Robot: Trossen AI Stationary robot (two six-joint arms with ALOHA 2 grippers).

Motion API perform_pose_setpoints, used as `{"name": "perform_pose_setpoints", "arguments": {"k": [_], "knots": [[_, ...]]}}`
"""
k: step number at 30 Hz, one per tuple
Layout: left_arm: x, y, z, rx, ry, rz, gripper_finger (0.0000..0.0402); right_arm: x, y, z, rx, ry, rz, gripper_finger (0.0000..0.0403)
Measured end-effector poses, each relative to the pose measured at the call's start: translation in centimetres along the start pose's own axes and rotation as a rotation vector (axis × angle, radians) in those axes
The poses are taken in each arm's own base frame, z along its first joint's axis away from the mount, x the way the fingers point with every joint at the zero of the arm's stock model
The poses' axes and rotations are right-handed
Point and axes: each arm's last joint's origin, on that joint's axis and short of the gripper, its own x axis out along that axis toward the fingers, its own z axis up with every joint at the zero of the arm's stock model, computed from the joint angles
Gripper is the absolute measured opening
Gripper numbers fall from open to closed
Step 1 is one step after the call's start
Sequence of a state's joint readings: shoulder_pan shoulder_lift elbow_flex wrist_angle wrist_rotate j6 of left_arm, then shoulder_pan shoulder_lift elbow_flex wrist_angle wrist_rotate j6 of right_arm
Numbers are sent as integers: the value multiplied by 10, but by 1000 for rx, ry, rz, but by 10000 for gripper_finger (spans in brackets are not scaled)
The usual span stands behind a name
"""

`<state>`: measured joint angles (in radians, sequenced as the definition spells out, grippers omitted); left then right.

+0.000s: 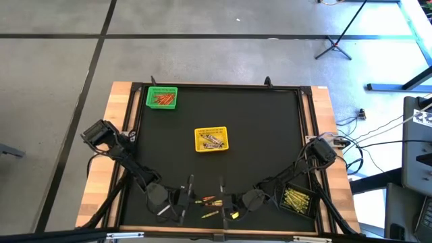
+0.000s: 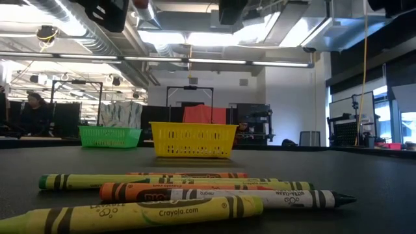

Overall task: Sort crayons
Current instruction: Put the orange crayon into the green bin

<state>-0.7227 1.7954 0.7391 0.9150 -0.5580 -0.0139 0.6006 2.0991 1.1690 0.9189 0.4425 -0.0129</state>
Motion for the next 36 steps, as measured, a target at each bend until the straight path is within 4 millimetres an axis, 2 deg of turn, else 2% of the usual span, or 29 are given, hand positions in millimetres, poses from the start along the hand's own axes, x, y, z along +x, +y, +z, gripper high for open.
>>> {"name": "perform_pose_setpoints", "arguments": {"k": [3, 7, 11, 14, 20, 24, 28, 31, 34, 36], "knots": [[0, 0, 0, -22, 2, 1, 36, 0, 0, 0, -1, 4, 1, 40], [0, 0, -2, -26, 19, 1, 74, 0, 0, -1, -5, 12, -1, 15], [-1, -1, -2, -39, 24, 6, 102, 0, 0, -3, -10, 29, -37, 19], [-1, -1, -2, -41, 22, 7, 108, 0, 0, -3, -7, 29, -36, 26], [2, 3, -1, -101, 16, 10, 109, 4, -3, 3, -32, 13, -35, 13], [4, 6, -1, -110, 22, -65, 109, 8, -9, 5, -71, 7, -42, 19], [5, 7, -1, -103, 23, -57, 96, 11, -13, 6, -75, 5, -21, 14], [5, 8, -3, -60, 35, -34, 59, 12, -16, 5, -76, 17, -18, 21], [6, 11, -3, -27, 52, -22, 13, 13, -18, 5, -81, 18, -21, 60], [6, 15, -3, -12, 77, 10, 8, 14, -22, 4, -96, 19, -38, 95]]}}
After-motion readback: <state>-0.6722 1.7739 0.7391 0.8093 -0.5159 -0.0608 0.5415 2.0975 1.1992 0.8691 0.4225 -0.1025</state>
